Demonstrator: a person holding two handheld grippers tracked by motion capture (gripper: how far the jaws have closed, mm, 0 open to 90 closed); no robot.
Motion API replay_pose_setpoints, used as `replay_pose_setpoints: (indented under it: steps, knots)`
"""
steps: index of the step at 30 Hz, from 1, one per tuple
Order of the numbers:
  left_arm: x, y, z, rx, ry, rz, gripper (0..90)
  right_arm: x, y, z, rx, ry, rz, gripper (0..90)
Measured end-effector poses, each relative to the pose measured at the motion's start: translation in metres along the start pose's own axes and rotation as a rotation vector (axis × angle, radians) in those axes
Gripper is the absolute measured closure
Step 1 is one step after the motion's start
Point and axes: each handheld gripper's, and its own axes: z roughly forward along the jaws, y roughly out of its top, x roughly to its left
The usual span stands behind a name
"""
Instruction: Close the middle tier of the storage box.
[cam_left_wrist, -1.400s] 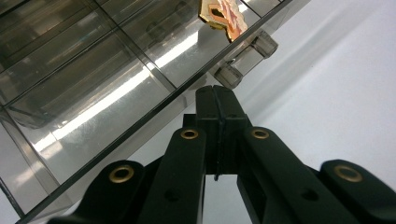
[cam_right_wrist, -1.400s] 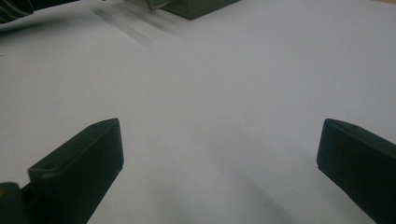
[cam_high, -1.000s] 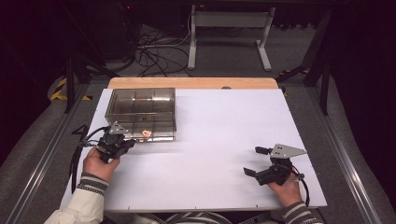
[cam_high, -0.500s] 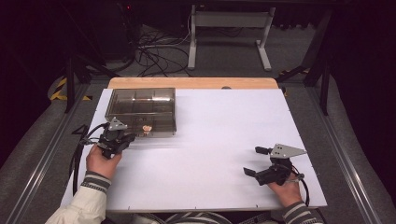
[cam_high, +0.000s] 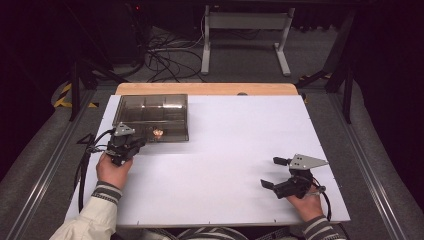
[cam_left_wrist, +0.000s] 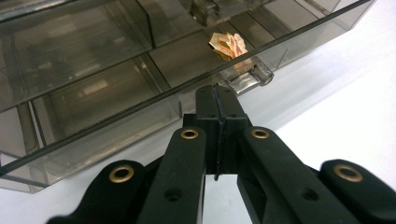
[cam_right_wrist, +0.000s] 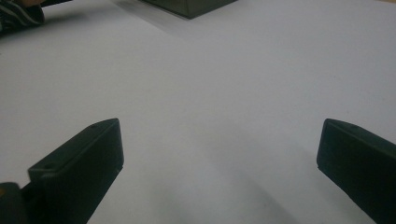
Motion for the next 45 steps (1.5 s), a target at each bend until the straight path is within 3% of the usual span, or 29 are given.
replay_pose_setpoints:
  steps: [18, 27, 45]
  knots:
    - [0.006, 0.003, 0.01, -0.037, 0.023, -0.034, 90.0, 0.0, 0.0, 0.0, 0.002, 0.001, -0.001, 1.3]
    - [0.008, 0.004, 0.014, -0.043, 0.014, -0.055, 90.0, 0.0, 0.0, 0.0, 0.004, 0.001, -0.002, 1.3]
    - [0.006, 0.007, 0.015, -0.027, 0.047, -0.023, 90.0, 0.0, 0.0, 0.001, 0.006, 0.003, -0.001, 1.3]
